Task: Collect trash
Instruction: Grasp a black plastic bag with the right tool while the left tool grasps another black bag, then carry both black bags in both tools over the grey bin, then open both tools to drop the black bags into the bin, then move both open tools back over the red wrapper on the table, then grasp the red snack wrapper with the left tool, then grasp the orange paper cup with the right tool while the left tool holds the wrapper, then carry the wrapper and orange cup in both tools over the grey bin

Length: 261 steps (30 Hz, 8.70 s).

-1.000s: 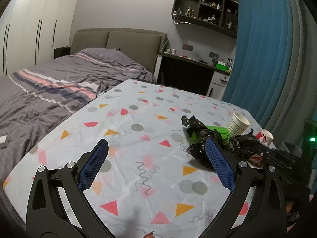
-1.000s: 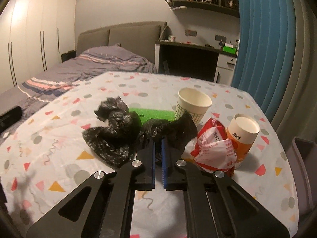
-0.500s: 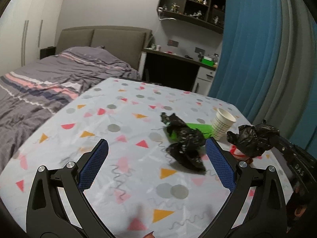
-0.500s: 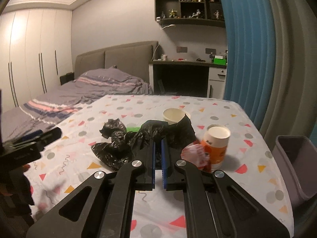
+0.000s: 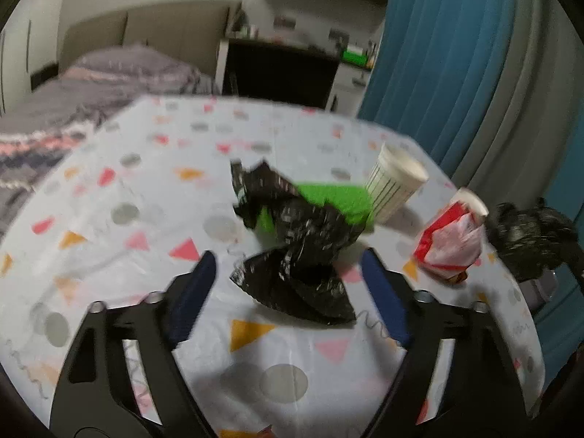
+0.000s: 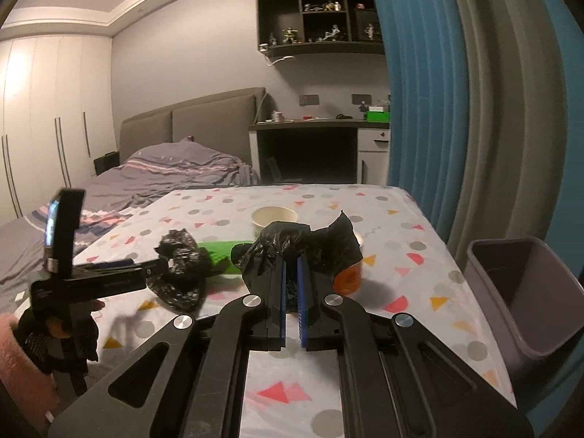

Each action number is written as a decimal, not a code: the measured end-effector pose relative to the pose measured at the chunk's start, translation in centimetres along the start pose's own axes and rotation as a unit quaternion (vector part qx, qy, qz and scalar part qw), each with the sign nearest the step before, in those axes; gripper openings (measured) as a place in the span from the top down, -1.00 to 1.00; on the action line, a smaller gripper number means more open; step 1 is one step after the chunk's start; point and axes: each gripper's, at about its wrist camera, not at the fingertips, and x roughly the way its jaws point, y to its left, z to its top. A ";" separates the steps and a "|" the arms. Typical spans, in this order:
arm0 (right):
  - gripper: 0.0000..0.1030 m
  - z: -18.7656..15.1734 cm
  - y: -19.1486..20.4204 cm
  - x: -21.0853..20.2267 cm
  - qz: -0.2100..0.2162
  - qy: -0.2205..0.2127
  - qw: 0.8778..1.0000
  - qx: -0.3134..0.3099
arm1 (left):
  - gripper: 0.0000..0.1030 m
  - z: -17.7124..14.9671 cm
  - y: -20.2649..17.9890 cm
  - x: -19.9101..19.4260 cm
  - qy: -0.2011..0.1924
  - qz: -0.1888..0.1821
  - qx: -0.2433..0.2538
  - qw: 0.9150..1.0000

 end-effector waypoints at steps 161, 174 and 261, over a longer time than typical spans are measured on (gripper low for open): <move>-0.73 -0.5 -12.0 -3.7 -0.134 -0.043 0.985 0.100 | -0.88 -4.2 -12.0 -2.6 -0.038 -0.018 0.074 0.996; -0.74 0.0 -10.1 -2.1 -0.116 -0.029 0.989 0.086 | -0.88 -3.9 -11.9 2.2 0.033 -0.050 0.068 0.996; -0.06 1.3 -3.7 8.0 -0.080 0.040 0.996 0.028 | 0.16 0.3 -1.3 1.2 -0.052 0.013 -0.023 0.998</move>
